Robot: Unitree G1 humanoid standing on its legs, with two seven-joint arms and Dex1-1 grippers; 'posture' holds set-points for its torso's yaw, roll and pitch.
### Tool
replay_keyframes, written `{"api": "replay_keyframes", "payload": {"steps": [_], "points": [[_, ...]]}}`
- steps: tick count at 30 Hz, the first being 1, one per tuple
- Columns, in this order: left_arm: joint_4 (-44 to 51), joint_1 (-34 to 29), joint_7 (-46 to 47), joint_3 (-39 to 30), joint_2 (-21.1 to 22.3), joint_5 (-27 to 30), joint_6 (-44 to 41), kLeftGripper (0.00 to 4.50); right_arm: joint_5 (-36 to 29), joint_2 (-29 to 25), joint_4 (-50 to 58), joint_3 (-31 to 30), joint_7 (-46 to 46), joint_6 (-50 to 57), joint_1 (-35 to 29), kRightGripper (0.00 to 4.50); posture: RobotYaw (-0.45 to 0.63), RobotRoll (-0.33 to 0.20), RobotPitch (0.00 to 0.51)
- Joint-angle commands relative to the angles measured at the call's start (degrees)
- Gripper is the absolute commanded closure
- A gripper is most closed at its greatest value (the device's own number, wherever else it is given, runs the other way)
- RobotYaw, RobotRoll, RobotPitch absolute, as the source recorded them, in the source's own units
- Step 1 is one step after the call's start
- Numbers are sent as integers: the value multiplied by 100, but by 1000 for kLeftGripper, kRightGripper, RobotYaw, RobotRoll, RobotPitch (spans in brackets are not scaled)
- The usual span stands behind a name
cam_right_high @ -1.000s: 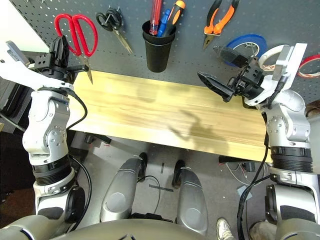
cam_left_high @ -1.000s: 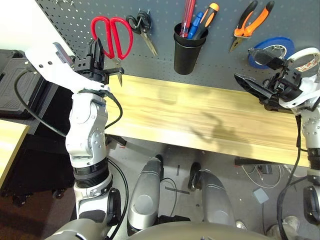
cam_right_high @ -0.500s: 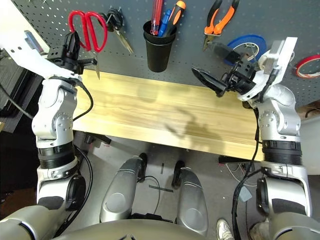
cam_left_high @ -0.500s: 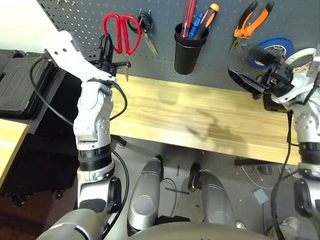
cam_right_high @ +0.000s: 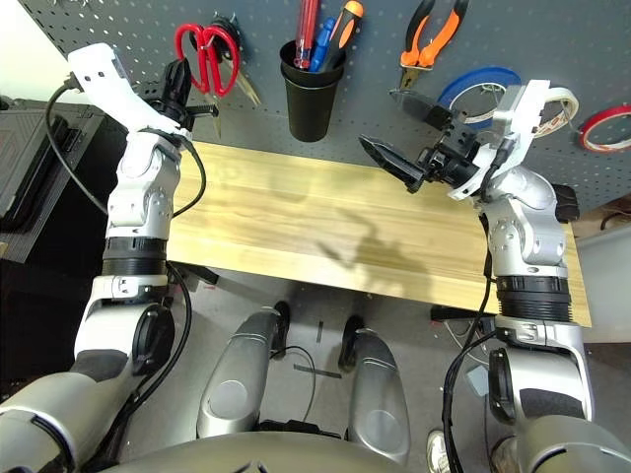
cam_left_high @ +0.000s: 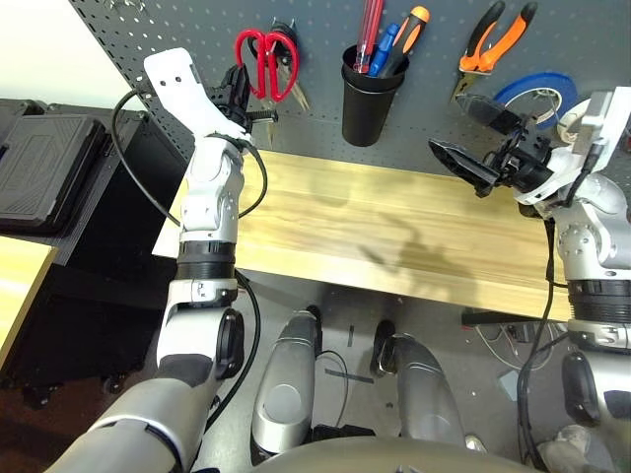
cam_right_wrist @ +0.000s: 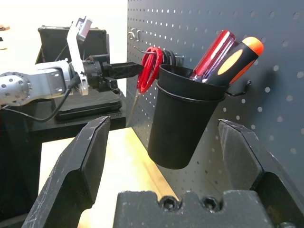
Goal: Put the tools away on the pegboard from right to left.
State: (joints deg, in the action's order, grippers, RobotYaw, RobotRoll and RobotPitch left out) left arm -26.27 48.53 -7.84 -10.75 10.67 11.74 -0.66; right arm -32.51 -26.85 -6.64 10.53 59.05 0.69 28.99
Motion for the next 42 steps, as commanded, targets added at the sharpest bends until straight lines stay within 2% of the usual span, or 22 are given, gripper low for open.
{"api": "replay_keyframes", "payload": {"steps": [1,3,8,11,17,27,36,42], "points": [[-300,-261,-403,340,62,-233,-15,3778,159,119,166,-49,-230,-90,-281,0,162,0,248],[-209,-482,-571,414,119,-253,14,3165,266,187,162,-72,-365,-157,-419,0,156,0,244],[239,-1244,-947,550,278,-281,-10,1084,591,410,107,-64,-909,-355,-707,0,168,0,238],[520,-1722,-1082,562,389,-292,2,20,853,592,-17,-40,-1337,-593,-844,0,177,0,234],[748,-2471,-1124,480,533,-341,249,20,1523,785,-448,150,-2468,-1104,-967,0,182,0,224],[799,-2975,-1162,4,827,-160,498,20,2488,733,-1645,784,-4773,-1825,-954,0,166,0,205],[594,-2941,-1245,-252,1042,-105,734,20,2609,297,-3040,1021,-5391,-2629,-586,0,162,0,191],[554,-2933,-1245,-322,1109,-94,763,20,2580,196,-3646,1037,-5565,-2988,-364,0,164,0,189]]}}
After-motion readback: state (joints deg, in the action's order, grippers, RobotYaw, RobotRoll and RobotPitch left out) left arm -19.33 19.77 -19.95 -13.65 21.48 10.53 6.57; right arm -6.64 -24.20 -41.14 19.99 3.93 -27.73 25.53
